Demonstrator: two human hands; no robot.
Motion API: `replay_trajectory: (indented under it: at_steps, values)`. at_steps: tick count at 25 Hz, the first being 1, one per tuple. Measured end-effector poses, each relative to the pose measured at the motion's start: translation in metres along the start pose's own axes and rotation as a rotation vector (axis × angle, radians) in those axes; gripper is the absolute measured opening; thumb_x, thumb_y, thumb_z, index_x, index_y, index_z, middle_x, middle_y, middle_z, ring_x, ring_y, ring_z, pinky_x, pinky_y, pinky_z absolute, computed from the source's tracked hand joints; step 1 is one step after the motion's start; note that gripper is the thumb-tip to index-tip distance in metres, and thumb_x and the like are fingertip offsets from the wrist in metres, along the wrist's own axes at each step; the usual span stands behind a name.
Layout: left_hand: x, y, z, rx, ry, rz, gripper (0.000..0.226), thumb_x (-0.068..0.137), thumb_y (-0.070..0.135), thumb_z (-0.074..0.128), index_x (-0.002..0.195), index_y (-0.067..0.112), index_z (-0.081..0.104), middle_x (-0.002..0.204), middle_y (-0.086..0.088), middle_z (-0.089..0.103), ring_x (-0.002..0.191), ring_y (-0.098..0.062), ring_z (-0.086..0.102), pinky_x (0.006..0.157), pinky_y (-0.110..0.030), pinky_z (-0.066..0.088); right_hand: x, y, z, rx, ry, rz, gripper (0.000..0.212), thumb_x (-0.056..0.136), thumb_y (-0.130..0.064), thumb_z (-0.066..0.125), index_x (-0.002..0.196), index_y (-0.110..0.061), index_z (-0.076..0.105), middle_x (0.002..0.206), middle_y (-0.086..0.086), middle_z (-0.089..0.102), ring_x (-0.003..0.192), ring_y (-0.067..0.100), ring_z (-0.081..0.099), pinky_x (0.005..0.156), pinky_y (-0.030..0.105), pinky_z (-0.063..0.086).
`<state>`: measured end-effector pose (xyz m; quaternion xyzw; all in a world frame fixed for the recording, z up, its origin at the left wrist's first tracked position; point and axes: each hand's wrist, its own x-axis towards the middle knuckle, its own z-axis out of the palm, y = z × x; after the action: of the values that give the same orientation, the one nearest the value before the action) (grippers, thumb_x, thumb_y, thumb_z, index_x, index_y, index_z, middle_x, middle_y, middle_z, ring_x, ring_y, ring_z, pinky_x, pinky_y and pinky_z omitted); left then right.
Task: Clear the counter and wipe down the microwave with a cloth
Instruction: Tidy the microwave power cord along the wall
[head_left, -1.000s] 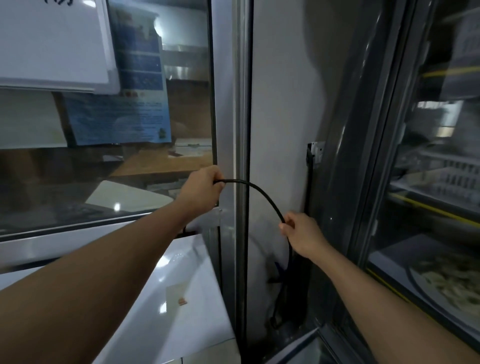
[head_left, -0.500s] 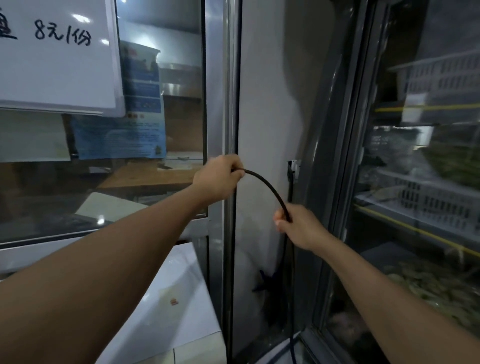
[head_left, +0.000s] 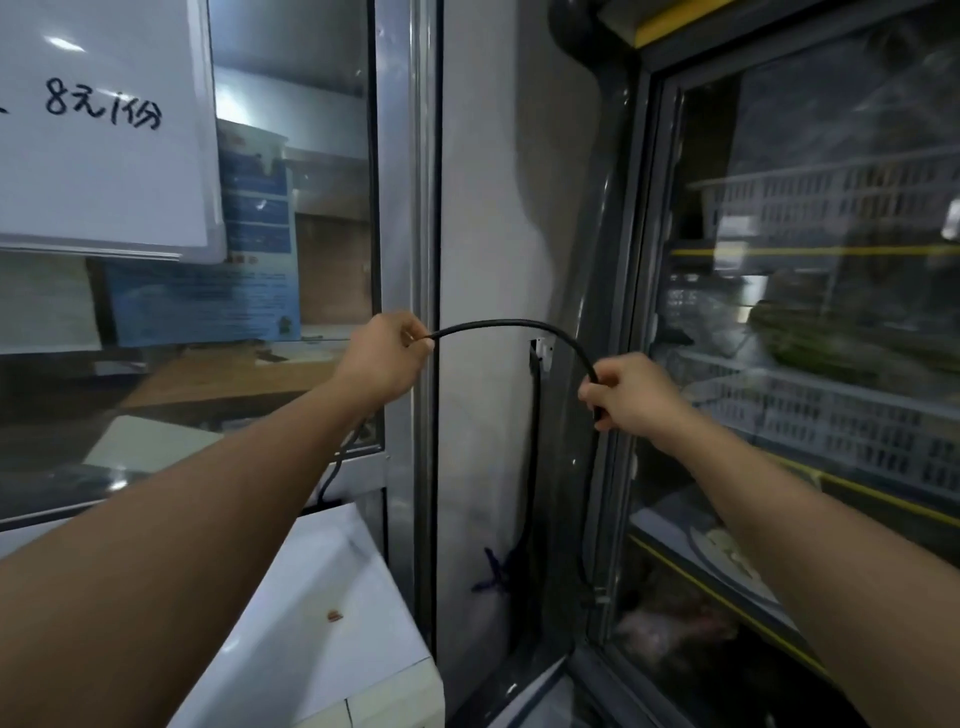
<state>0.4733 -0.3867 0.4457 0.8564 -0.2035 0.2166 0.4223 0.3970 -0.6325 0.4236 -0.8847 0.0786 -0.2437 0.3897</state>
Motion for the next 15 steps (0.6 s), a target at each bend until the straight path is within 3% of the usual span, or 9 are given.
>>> replay_trajectory:
  at_steps: [4,7,10,15]
  values:
    - [-0.007,0.004,0.0,-0.021,-0.022,0.022,0.007,0.092,0.02,0.056,0.095,0.018,0.062,0.096,-0.006,0.067,0.096,-0.024,0.062,0.075,-0.027,0.045,0.001,-0.036,-0.018,0.127,0.102,0.029,0.025,0.089,-0.008,0.061,0.064,-0.013,0.058,0.069,0.006,0.056,0.063,0.016,0.057,0.047,0.024,0.054]
    - [-0.018,0.006,0.003,-0.015,-0.013,0.049,0.039,0.089,0.023,0.062,0.126,0.016,0.052,0.125,-0.006,0.058,0.114,-0.022,0.055,0.093,-0.033,0.044,-0.001,-0.056,-0.029,0.188,0.174,0.064,0.026,0.089,-0.008,0.06,0.063,-0.012,0.056,0.072,0.007,0.056,0.065,0.015,0.057,0.049,0.024,0.05]
    - [-0.035,0.007,0.012,-0.132,-0.061,0.075,0.043,0.086,0.025,0.065,0.126,0.017,0.051,0.121,-0.003,0.058,0.111,-0.018,0.055,0.091,-0.028,0.042,-0.003,-0.069,-0.036,0.218,0.226,0.1,0.026,0.088,-0.009,0.062,0.063,-0.011,0.057,0.073,0.007,0.057,0.066,0.015,0.058,0.046,0.021,0.049]
    - [-0.068,0.014,0.053,-0.384,-0.368,-0.027,0.044,0.088,0.017,0.064,0.128,0.009,0.05,0.12,-0.008,0.059,0.112,-0.019,0.056,0.093,-0.026,0.044,0.005,-0.079,-0.031,0.292,0.25,0.082,0.025,0.089,-0.008,0.061,0.064,-0.01,0.057,0.075,0.006,0.057,0.068,0.015,0.056,0.043,0.018,0.049]
